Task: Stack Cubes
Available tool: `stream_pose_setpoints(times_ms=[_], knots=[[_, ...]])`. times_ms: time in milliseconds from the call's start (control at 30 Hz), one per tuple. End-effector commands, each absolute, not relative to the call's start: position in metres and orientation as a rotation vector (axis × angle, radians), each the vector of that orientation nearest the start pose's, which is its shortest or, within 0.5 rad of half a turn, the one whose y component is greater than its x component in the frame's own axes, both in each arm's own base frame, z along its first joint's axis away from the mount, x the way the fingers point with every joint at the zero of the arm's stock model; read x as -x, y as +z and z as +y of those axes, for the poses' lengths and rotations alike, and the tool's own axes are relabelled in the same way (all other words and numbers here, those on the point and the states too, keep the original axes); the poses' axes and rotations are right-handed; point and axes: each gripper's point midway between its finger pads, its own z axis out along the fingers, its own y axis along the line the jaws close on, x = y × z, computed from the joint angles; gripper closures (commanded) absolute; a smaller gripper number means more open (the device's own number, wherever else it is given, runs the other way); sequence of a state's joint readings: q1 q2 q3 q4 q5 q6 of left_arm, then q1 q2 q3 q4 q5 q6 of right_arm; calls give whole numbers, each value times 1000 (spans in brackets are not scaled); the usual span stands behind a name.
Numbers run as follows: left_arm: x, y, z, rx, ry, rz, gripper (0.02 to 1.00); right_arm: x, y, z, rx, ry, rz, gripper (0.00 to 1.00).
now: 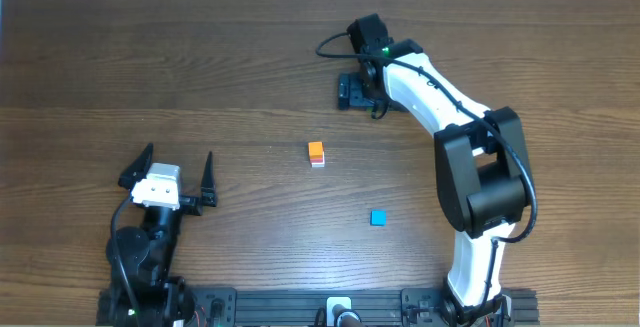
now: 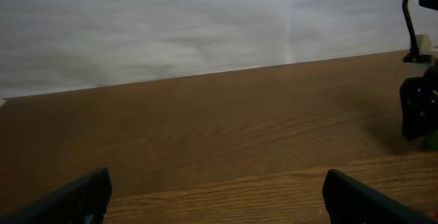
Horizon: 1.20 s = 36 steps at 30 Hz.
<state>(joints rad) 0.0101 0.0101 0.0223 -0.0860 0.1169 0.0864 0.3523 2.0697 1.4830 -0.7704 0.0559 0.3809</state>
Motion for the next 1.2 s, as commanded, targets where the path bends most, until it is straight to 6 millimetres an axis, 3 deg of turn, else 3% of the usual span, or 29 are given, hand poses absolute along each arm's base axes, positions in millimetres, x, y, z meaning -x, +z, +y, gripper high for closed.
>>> stream_pose_setpoints(times_ms=[33,300,533,1200], knots=[[-244,160,-17,-160,-13,1634,20,-421,19,137,-17,7,2906,88],[-244,160,-17,-160,-13,1634,23,-419,7,138,-7,1,2929,270],[-244,160,-17,-160,-13,1634,20,-418,7,138,-6,5,2931,522],[-244,160,-17,-160,-13,1634,20,-420,9,142,-5,33,2927,787]])
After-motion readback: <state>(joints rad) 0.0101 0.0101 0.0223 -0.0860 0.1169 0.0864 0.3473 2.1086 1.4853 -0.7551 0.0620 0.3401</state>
